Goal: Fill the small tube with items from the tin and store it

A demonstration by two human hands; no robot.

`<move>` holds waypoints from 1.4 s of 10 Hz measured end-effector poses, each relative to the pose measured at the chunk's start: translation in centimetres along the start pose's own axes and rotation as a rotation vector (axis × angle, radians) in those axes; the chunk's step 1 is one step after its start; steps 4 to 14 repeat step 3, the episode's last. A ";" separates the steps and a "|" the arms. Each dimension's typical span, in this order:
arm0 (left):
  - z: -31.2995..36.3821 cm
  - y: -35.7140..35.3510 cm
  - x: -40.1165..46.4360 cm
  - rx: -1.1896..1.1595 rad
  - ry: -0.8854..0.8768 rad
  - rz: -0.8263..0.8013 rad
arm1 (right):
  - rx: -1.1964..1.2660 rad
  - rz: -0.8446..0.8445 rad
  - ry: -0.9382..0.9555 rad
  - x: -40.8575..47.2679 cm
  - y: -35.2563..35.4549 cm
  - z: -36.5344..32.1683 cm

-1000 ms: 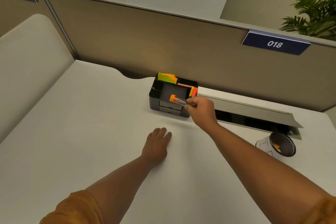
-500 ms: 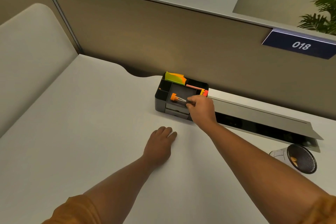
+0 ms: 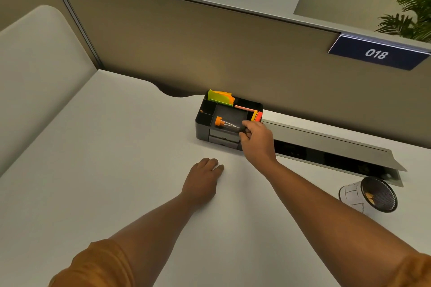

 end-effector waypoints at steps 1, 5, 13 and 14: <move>0.0 0.4 -0.1 0.010 -0.009 -0.055 | -0.009 -0.005 -0.004 -1.2 1.1 0.2; 2.0 5.4 0.7 -0.004 -0.041 0.101 | -0.074 0.085 0.076 -4.2 5.3 -0.6; 2.0 5.4 0.7 -0.004 -0.041 0.101 | -0.074 0.085 0.076 -4.2 5.3 -0.6; 2.0 5.4 0.7 -0.004 -0.041 0.101 | -0.074 0.085 0.076 -4.2 5.3 -0.6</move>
Point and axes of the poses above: each hand's wrist, its own x-axis towards the middle knuckle, its own y-axis out of the back of the hand, z = x × y, the point moved 1 cm from there along x, towards the middle knuckle, and after that the axes turned 2 degrees about x, right-handed, at the moved point
